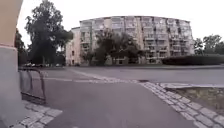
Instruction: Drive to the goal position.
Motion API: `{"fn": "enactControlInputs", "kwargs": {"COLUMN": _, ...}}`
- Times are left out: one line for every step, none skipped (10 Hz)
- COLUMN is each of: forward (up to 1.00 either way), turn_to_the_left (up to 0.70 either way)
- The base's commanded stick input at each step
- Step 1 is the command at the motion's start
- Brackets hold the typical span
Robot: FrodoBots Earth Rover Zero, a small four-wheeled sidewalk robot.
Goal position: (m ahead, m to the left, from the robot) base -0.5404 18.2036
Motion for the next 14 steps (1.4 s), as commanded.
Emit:
{"fn": "enactControlInputs", "kwargs": {"forward": 0.45, "turn_to_the_left": 0.27}}
{"fn": "enactControlInputs", "kwargs": {"forward": 0.45, "turn_to_the_left": 0.27}}
{"fn": "enactControlInputs", "kwargs": {"forward": 0.45, "turn_to_the_left": 0.27}}
{"fn": "enactControlInputs", "kwargs": {"forward": 0.45, "turn_to_the_left": 0.27}}
{"fn": "enactControlInputs", "kwargs": {"forward": 0.45, "turn_to_the_left": 0.27}}
{"fn": "enactControlInputs", "kwargs": {"forward": 0.45, "turn_to_the_left": 0.27}}
{"fn": "enactControlInputs", "kwargs": {"forward": 0.45, "turn_to_the_left": 0.27}}
{"fn": "enactControlInputs", "kwargs": {"forward": 0.45, "turn_to_the_left": 0.27}}
{"fn": "enactControlInputs", "kwargs": {"forward": 0.45, "turn_to_the_left": 0.27}}
{"fn": "enactControlInputs", "kwargs": {"forward": 0.45, "turn_to_the_left": 0.27}}
{"fn": "enactControlInputs", "kwargs": {"forward": 0.45, "turn_to_the_left": 0.27}}
{"fn": "enactControlInputs", "kwargs": {"forward": 0.45, "turn_to_the_left": 0.27}}
{"fn": "enactControlInputs", "kwargs": {"forward": 0.45, "turn_to_the_left": 0.27}}
{"fn": "enactControlInputs", "kwargs": {"forward": 0.45, "turn_to_the_left": 0.27}}
